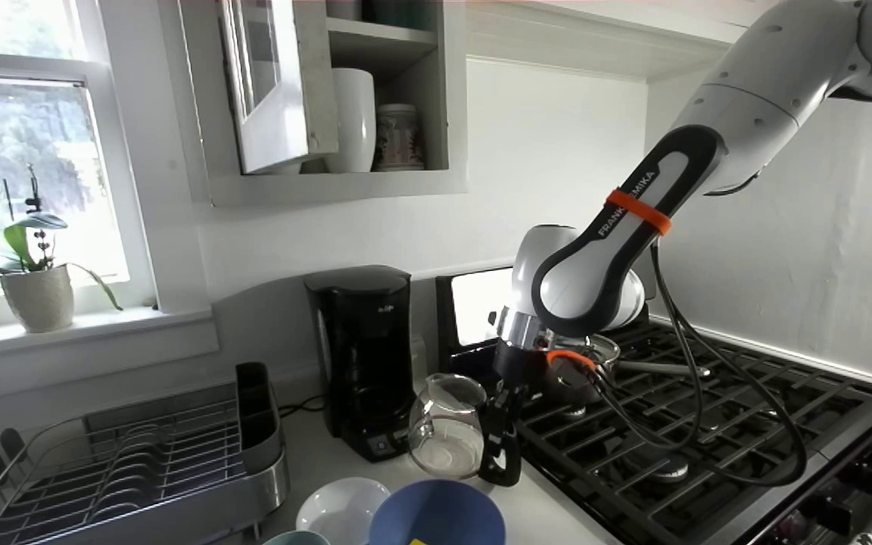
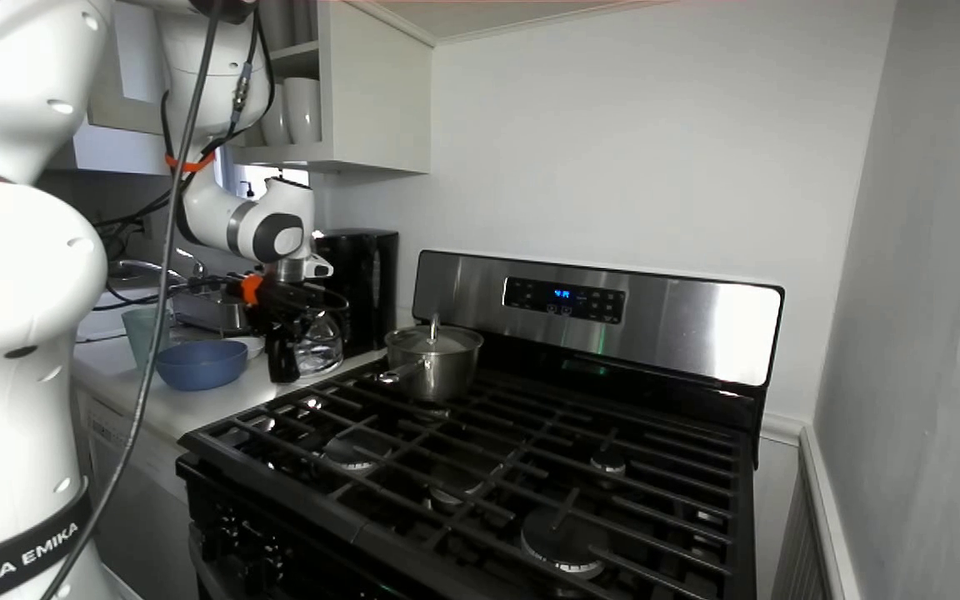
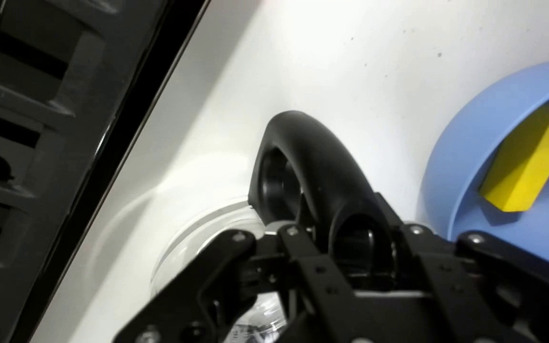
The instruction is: Pull out the coffee pot, then place it on the counter
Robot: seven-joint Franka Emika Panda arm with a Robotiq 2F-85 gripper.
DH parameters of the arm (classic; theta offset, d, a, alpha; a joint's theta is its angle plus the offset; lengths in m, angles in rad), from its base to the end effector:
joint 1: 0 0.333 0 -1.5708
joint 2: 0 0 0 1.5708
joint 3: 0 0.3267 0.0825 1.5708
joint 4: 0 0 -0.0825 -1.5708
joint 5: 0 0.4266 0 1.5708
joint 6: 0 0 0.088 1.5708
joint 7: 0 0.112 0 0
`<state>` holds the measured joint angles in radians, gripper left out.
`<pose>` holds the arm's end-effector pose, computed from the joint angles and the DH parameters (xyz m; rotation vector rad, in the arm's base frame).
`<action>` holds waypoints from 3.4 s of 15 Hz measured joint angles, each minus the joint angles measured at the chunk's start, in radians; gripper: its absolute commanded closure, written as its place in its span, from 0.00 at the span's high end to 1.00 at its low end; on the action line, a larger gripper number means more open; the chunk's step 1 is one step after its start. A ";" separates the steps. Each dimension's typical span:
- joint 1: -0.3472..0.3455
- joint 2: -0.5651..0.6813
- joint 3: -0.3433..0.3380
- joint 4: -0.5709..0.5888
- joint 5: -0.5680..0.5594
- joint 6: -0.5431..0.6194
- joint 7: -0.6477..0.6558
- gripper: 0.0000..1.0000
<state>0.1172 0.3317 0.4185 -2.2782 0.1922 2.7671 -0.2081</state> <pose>0.4996 0.2931 0.2075 -2.7889 -0.7691 -0.1984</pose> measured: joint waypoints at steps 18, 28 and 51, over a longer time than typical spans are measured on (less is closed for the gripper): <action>-0.002 -0.019 0.002 0.000 0.046 -0.086 -0.067 0.08; -0.001 -0.064 -0.007 -0.001 0.056 -0.204 -0.068 0.08; 0.079 -0.352 -0.080 -0.019 -0.018 -0.535 0.214 1.00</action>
<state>0.1958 -0.0206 0.3386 -2.2976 0.1740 2.2321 0.0059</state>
